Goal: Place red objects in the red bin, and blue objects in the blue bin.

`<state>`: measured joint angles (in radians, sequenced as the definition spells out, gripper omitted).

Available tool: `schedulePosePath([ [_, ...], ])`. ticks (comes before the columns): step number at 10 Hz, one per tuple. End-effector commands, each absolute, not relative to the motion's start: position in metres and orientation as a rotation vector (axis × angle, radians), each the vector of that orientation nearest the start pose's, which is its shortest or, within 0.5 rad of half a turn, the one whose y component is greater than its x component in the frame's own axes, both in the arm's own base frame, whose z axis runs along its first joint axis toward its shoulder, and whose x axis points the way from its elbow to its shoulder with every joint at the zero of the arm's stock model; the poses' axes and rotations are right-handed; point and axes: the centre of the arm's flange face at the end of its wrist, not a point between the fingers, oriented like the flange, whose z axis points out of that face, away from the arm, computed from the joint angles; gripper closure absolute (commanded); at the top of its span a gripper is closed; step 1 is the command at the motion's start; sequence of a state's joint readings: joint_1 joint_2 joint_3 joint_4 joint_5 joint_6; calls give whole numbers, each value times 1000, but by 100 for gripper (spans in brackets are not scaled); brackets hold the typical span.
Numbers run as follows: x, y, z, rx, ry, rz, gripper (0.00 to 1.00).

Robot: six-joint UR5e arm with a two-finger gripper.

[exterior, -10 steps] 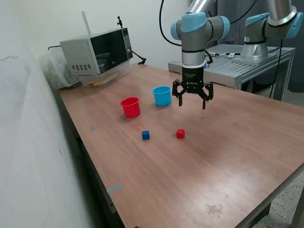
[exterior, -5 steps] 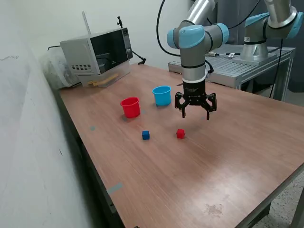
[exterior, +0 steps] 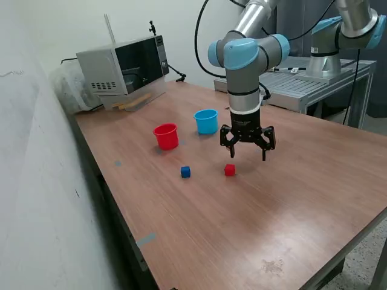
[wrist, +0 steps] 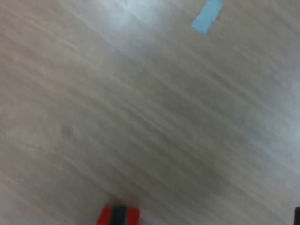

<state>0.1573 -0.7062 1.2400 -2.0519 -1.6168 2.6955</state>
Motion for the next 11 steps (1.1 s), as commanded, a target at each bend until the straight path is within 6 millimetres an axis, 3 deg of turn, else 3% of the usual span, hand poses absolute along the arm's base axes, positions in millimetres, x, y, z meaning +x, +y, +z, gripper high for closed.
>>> schedulePosePath([
  [1,-747,-243,144,-2733,1449,19,0],
  [6,-756,-215,132,-2706,1510,9,0],
  [11,-760,-218,120,-2720,1514,49,0],
])
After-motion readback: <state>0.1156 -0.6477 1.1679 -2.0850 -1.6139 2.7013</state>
